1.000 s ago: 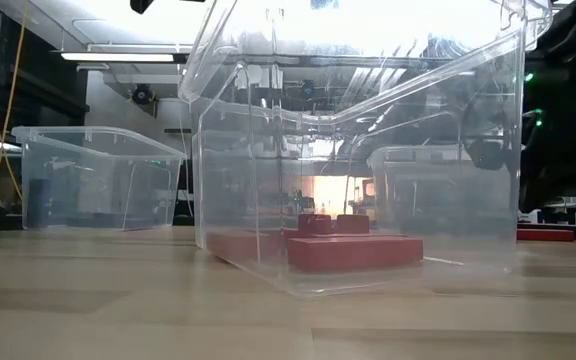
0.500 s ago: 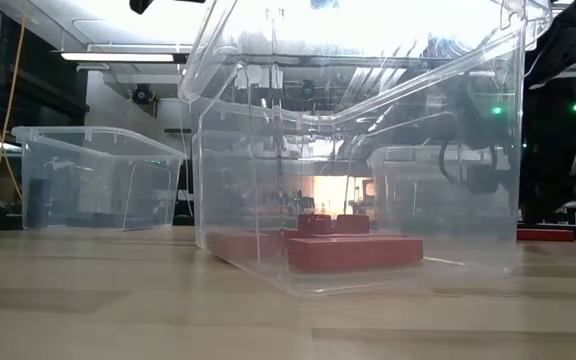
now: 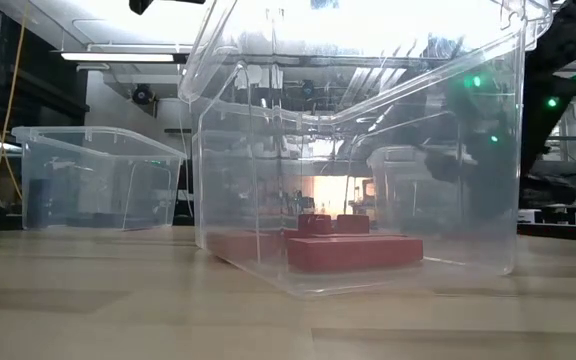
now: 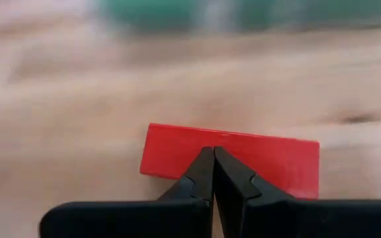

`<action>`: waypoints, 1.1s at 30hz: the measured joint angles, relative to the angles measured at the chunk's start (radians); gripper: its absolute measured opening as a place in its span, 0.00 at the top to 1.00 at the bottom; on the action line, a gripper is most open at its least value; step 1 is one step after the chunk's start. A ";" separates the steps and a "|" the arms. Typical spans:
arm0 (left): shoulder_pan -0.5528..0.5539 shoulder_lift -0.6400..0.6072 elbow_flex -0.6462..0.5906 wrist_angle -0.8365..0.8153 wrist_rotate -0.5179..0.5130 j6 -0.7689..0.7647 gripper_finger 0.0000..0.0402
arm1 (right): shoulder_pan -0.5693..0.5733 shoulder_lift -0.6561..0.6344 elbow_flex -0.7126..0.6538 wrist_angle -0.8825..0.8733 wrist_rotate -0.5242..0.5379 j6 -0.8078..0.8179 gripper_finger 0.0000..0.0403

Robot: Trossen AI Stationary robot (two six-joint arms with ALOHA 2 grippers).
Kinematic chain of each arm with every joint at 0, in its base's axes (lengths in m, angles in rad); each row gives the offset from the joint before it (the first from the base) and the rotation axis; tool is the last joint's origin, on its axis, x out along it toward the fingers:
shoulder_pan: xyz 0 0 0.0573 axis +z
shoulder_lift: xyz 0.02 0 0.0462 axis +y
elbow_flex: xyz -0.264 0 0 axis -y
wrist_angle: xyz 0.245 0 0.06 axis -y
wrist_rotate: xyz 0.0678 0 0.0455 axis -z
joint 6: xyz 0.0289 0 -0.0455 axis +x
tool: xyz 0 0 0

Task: Sort blocks
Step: Put the red block into the bottom transparent bin

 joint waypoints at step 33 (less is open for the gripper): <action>0.000 0.000 0.000 -0.009 0.000 -0.006 0.46 | 0.277 -0.169 0.303 -0.155 -0.688 -1.336 1.00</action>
